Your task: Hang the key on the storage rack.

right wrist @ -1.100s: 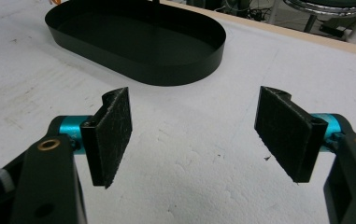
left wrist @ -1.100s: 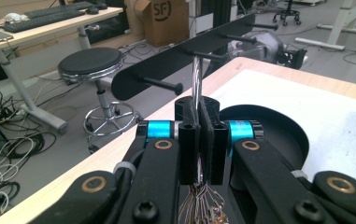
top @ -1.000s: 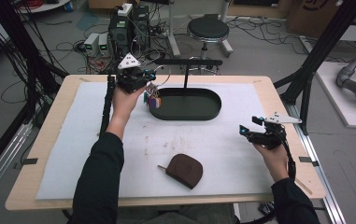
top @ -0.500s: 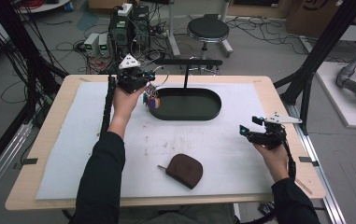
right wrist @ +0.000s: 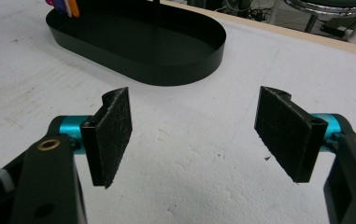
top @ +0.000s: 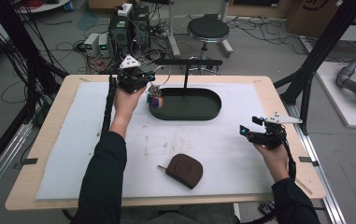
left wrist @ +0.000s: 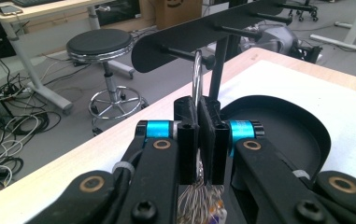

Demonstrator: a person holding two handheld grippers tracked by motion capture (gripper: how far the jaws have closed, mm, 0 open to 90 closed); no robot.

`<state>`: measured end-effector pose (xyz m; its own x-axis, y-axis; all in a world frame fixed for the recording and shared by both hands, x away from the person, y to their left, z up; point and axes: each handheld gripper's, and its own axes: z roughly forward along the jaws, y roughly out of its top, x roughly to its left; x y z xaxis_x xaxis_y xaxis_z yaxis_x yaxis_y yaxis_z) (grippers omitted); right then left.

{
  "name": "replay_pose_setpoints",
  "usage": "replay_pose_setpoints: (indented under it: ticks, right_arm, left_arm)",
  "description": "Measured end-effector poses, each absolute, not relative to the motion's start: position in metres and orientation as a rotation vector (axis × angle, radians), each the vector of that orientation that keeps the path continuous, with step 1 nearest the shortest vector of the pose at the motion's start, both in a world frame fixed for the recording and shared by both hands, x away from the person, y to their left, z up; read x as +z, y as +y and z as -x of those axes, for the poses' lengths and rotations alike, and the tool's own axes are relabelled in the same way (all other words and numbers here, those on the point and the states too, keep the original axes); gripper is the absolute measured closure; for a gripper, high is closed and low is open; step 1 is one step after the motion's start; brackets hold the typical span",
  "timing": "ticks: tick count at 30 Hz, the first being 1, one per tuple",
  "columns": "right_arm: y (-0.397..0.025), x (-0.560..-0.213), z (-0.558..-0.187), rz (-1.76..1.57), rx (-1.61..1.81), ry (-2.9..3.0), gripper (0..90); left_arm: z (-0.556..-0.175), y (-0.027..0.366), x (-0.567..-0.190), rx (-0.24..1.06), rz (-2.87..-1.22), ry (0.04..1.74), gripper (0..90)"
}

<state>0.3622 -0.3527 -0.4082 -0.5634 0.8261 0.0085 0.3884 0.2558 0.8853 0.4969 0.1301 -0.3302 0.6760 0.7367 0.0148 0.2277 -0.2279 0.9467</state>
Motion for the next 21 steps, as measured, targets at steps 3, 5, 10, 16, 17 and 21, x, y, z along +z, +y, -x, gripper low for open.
replay_pose_setpoints:
  ticks: [3, 5, 10, 16, 17, 21]
  right_arm:
    - [-0.352, -0.408, -0.362, -1.106, 1.256, 2.073, 28.0]
    - [-0.352, -0.408, -0.362, -1.103, 1.257, 2.073, 27.9]
    - [-0.352, -0.408, -0.362, -1.099, 1.254, 2.075, 28.0]
    - [-0.351, -0.408, -0.362, -1.097, 1.248, 2.078, 28.0]
    - [-0.35, -0.408, -0.361, -1.099, 1.242, 2.08, 28.0]
    - [-0.349, -0.408, -0.361, -1.099, 1.234, 2.078, 28.0]
  left_arm:
    - [-0.497, 0.13, -0.33, 0.577, -1.786, 0.772, 84.9]
    - [-0.496, 0.13, -0.33, 0.579, -1.785, 0.772, 84.9]
    - [-0.488, 0.129, -0.327, 0.621, -1.807, 0.78, 73.1]
    - [-0.474, 0.127, -0.327, 0.658, -1.86, 0.775, 58.8]
    - [-0.465, 0.127, -0.328, 0.652, -1.867, 0.766, 56.6]
    - [-0.445, 0.131, -0.328, 0.629, -1.855, 0.743, 49.9]
